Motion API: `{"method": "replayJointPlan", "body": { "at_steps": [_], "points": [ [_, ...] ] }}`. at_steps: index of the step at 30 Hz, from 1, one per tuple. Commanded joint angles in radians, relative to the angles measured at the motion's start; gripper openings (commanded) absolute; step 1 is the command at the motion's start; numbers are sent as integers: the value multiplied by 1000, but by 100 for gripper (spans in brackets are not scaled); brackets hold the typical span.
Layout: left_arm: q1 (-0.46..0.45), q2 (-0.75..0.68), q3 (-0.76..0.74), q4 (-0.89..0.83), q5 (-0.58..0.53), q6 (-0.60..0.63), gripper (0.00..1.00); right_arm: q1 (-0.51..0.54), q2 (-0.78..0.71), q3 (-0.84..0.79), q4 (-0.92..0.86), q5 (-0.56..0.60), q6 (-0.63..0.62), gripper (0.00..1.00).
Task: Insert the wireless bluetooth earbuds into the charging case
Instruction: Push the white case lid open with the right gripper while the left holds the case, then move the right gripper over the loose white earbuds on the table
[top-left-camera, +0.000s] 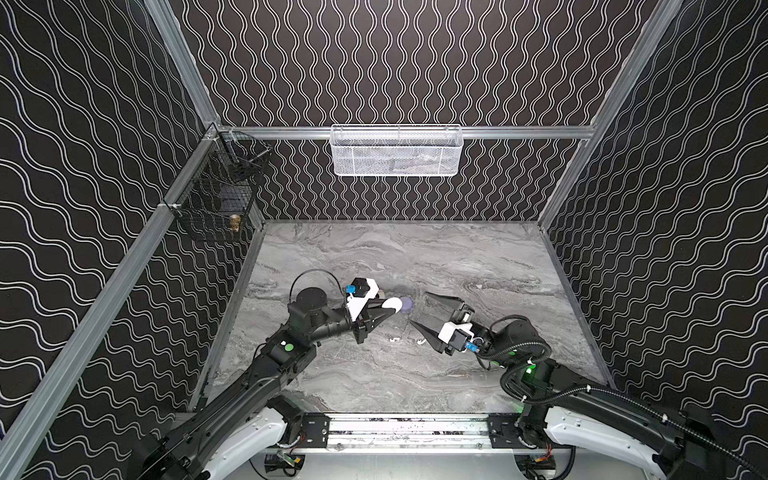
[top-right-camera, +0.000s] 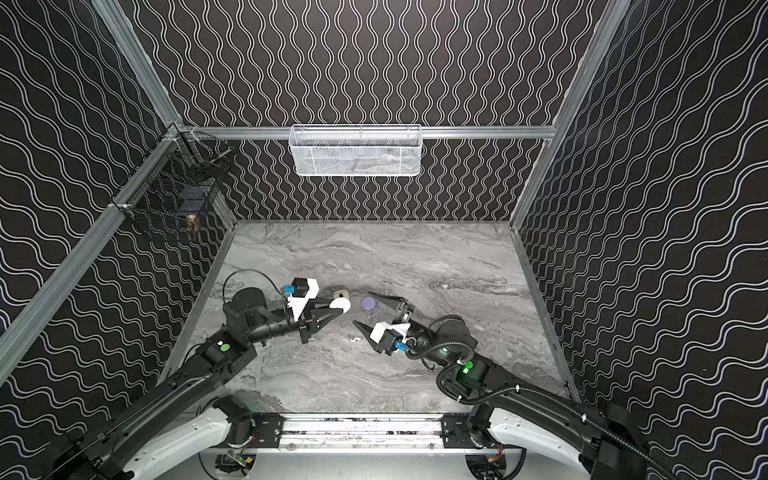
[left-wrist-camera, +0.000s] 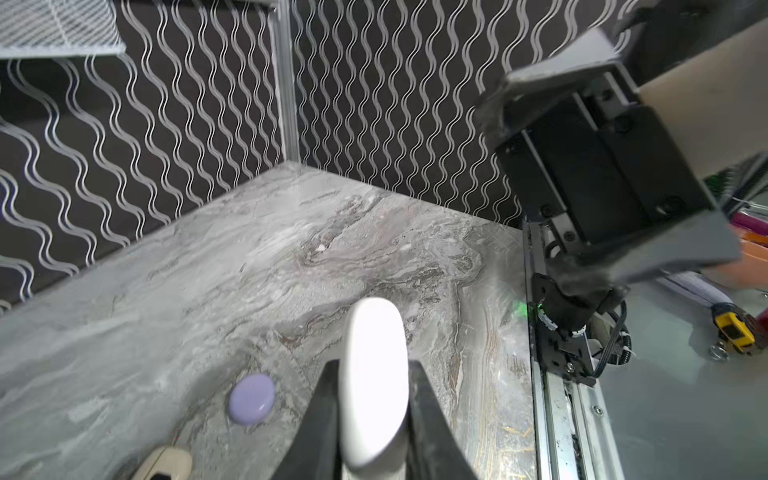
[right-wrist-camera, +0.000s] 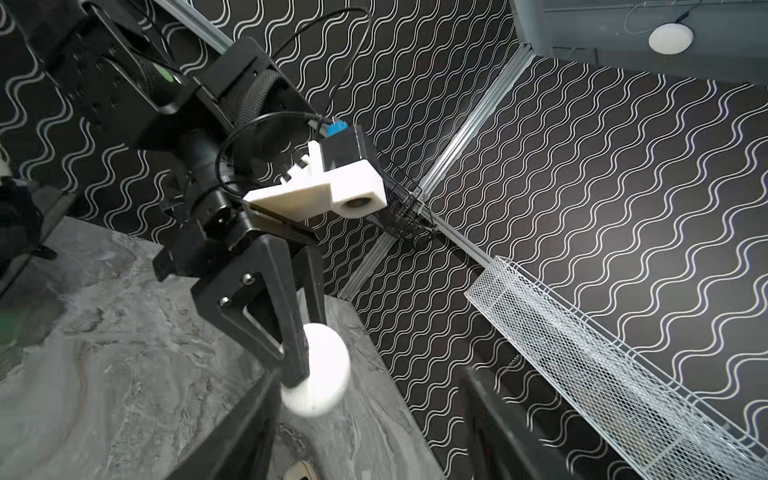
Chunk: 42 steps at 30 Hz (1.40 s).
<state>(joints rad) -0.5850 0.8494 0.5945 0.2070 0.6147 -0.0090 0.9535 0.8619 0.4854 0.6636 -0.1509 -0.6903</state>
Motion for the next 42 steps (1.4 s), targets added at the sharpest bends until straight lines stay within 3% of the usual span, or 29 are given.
{"method": "replayJointPlan", "body": {
  "at_steps": [1, 13, 23, 37, 42],
  "points": [
    [-2, -31, -26, 130, 94, 45, 0, 0, 16, 8, 17, -25, 40, 68],
    [-14, -29, -39, 164, 153, 64, 0, 1, 81, 52, 41, -53, 70, 66],
    [-39, -36, -33, 157, 181, 78, 0, 0, 152, 88, 44, -9, 80, 65],
    [-48, -34, -37, 130, 171, 123, 0, -1, 200, 140, 143, 224, 164, 64],
    [-49, -8, -70, 219, 174, 152, 0, -1, 231, 173, 145, 323, 207, 66]
  ]
}}
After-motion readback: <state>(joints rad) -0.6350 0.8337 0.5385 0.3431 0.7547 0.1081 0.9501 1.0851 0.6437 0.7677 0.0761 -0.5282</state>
